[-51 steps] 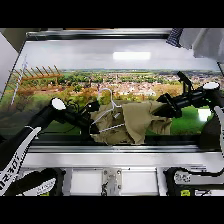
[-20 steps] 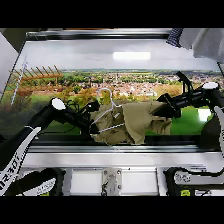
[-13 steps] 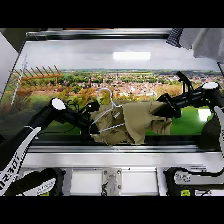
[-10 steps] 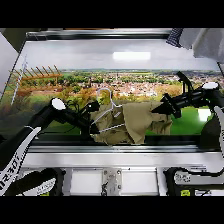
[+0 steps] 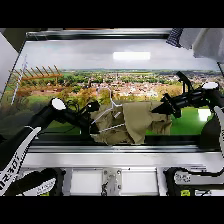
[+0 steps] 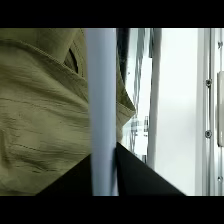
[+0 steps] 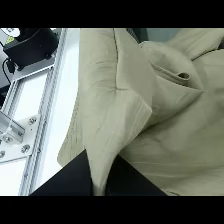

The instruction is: Fold the clothes and pants, and hang the long-sleeved shirts on hangers.

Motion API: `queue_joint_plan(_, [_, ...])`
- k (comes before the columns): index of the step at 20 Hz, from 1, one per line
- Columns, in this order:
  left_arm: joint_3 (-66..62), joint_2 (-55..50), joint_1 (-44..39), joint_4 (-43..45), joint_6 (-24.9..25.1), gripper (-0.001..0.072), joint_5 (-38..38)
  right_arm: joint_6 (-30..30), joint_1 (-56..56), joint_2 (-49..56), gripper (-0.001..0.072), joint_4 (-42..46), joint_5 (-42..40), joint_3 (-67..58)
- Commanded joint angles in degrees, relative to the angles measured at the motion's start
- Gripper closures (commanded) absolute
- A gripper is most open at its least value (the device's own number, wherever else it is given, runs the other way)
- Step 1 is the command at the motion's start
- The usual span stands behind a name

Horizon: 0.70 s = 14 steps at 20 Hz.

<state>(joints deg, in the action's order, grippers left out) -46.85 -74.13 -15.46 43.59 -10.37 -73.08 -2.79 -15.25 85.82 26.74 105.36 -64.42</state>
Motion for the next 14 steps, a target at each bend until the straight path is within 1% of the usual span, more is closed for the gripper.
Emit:
queue_joint_plan(1, [0.0,0.0,0.0,1.4,-3.0,0.0152,0.6,-0.3,0.0,0.0,0.0701,0.0,-0.5,0.0])
queue_joint_plan(3, [0.0,0.0,0.0,1.8,-9.3,0.0146,1.7,-0.3,0.0,0.0,0.0702,0.0,-0.5,0.0])
queue_joint_plan(8, [0.0,0.5,0.0,1.9,-21.6,0.0146,1.7,-0.3,0.0,0.0,0.0704,0.0,-2.2,0.0])
queue_joint_plan(12, [0.0,5.3,0.1,2.0,-25.4,0.0146,1.8,-0.2,0.0,0.0,0.0705,0.0,-3.4,0.0])
queue_joint_plan(14, [0.0,8.1,1.6,2.8,-28.9,0.0146,1.9,-0.2,0.0,0.0,0.0705,0.0,-3.4,0.0])
